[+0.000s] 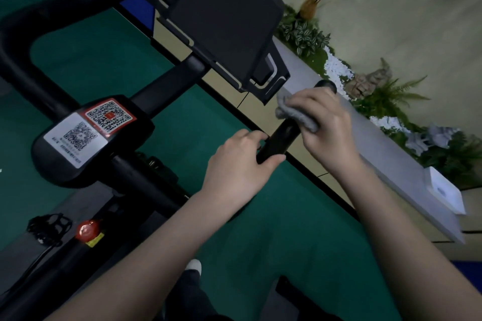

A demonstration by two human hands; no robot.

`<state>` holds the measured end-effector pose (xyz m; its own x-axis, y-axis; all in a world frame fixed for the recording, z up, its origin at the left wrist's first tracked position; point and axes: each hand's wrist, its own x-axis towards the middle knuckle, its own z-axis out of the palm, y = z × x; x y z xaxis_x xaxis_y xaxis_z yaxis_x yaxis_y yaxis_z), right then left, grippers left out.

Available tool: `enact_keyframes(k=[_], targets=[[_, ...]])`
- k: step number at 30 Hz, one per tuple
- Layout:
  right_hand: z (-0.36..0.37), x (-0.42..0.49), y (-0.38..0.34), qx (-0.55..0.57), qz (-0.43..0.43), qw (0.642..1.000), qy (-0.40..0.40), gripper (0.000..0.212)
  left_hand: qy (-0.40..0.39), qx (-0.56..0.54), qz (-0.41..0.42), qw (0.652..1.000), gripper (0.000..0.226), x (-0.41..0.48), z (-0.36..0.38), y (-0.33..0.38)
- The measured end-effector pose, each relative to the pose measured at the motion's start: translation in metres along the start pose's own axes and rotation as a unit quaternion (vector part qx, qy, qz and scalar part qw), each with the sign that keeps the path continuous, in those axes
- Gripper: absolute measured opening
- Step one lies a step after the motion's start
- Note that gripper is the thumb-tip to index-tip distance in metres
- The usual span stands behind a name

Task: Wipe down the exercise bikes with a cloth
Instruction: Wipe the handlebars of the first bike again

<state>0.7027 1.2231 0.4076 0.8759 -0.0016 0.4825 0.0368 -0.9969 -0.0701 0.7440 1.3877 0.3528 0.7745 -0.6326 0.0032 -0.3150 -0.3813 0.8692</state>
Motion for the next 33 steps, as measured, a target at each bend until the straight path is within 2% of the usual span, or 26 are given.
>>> enact_keyframes(k=[3, 6, 12, 17, 22, 24, 27, 30, 32, 33], targets=[[0.013, -0.013, 0.004, 0.016, 0.083, 0.982, 0.172, 0.019, -0.015, -0.014, 0.001, 1.0, 0.049, 0.011, 0.0, 0.005], [0.035, -0.023, -0.015, 0.073, 0.185, 0.939, 0.28, 0.023, -0.021, -0.021, 0.002, 1.0, 0.047, 0.018, 0.002, 0.008], [0.05, -0.013, -0.035, 0.178, 0.301, 0.846, 0.402, 0.023, -0.012, -0.007, 0.004, 1.0, 0.038, 0.024, 0.005, 0.01], [0.036, 0.013, -0.013, 0.234, 0.331, 0.804, 0.435, 0.023, -0.009, -0.011, -0.003, 1.0, 0.036, 0.023, 0.005, 0.011], [0.03, 0.004, -0.009, 0.258, 0.316, 0.826, 0.39, 0.029, -0.006, -0.01, -0.006, 1.0, 0.033, 0.022, 0.006, 0.012], [0.019, 0.011, 0.007, 0.265, 0.313, 0.846, 0.341, 0.028, -0.011, -0.009, -0.007, 1.0, 0.032, 0.022, 0.005, 0.012], [-0.008, 0.029, 0.039, 0.312, 0.33, 0.876, 0.162, 0.013, -0.014, -0.007, -0.008, 1.0, 0.031, 0.022, 0.005, 0.012], [-0.03, 0.046, 0.066, 0.408, 0.329, 0.851, -0.041, 0.014, -0.012, -0.01, -0.009, 1.0, 0.029, 0.021, 0.005, 0.013], [-0.036, 0.053, 0.077, 0.431, 0.315, 0.838, -0.114, 0.013, -0.008, -0.014, -0.012, 1.0, 0.028, 0.02, 0.005, 0.013], [-0.036, 0.054, 0.08, 0.447, 0.314, 0.828, -0.123, 0.011, -0.007, -0.017, -0.014, 1.0, 0.028, 0.02, 0.005, 0.014]])
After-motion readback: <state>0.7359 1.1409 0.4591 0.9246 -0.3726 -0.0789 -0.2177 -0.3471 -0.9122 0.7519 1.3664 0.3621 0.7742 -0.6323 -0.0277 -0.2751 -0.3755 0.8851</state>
